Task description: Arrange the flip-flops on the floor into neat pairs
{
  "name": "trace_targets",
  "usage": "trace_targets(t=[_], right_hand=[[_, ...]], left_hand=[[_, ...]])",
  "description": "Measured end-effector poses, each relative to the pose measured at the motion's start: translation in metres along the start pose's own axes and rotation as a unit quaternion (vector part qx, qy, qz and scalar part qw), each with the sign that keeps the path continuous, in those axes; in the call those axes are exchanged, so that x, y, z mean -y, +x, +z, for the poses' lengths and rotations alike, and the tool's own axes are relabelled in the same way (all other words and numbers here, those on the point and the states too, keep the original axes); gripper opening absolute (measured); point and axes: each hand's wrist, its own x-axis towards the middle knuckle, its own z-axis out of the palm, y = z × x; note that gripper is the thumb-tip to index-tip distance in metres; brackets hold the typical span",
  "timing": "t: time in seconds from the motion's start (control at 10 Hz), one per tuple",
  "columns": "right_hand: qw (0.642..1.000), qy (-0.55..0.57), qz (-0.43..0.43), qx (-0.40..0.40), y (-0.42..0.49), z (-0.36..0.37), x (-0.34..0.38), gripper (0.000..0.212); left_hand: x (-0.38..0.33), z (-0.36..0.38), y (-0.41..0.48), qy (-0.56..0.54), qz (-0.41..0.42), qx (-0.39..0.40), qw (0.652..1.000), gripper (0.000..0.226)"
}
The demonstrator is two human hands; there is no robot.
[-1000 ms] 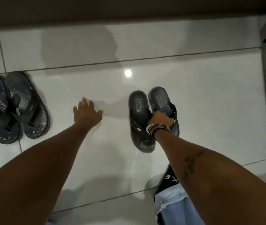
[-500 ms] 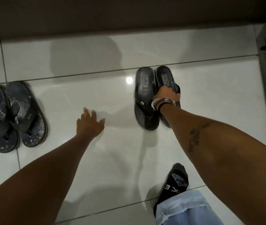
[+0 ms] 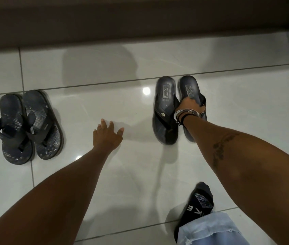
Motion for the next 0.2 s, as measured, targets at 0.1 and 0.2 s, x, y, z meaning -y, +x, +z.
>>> trace_targets(t=[0.1,0.2], right_hand=[[1.0,-0.008,0.001,-0.015,-0.008,-0.012,-0.001,0.016],[0.994,-0.05,-0.078,-0.059,-0.031,-0.042,0.001,0.025]], left_hand=[[-0.003,-0.02,-0.007,-0.005,0.002,0.005,1.0,0.074],[-0.013,-0.054,-0.027,0.0,0.037,-0.052,0.998,0.074]])
